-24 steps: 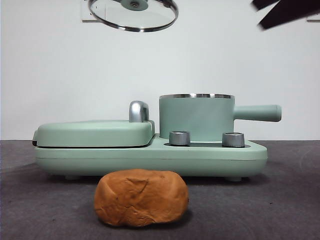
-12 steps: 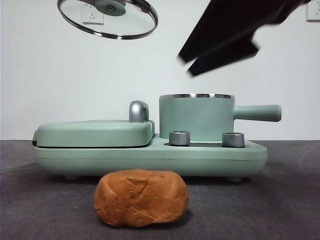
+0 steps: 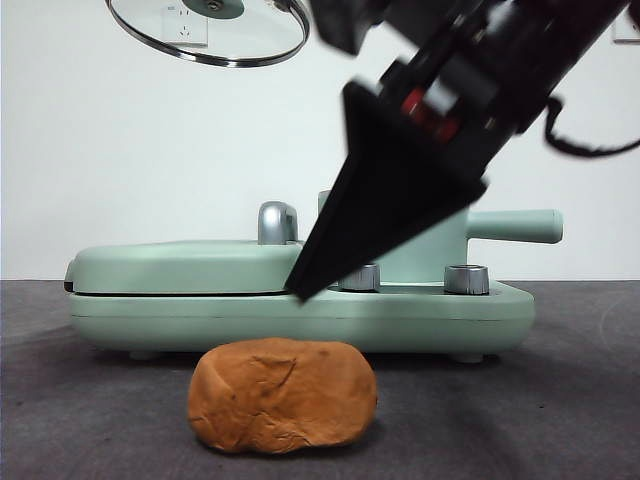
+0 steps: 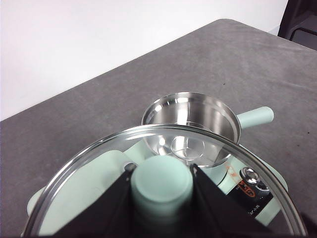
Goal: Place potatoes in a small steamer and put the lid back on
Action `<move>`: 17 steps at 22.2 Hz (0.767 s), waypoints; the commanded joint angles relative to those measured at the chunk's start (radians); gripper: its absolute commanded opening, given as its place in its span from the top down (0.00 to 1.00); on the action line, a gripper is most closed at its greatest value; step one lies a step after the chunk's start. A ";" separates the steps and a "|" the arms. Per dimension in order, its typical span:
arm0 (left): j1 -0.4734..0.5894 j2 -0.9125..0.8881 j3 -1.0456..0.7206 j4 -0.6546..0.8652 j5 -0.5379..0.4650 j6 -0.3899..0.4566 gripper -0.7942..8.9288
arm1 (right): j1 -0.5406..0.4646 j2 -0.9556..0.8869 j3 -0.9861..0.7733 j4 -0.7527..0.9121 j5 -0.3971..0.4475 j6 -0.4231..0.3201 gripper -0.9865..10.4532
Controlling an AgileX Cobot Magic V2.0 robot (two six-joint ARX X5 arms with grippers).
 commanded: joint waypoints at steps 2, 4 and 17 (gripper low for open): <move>-0.003 -0.005 0.015 0.028 -0.003 -0.013 0.91 | 0.041 0.072 0.015 0.057 0.052 -0.015 0.56; -0.003 -0.005 0.015 0.028 -0.019 -0.016 0.91 | 0.053 0.100 0.015 0.080 0.072 -0.016 0.56; -0.003 -0.005 0.015 0.035 -0.023 -0.016 0.91 | 0.051 0.064 0.016 0.046 0.129 0.079 0.75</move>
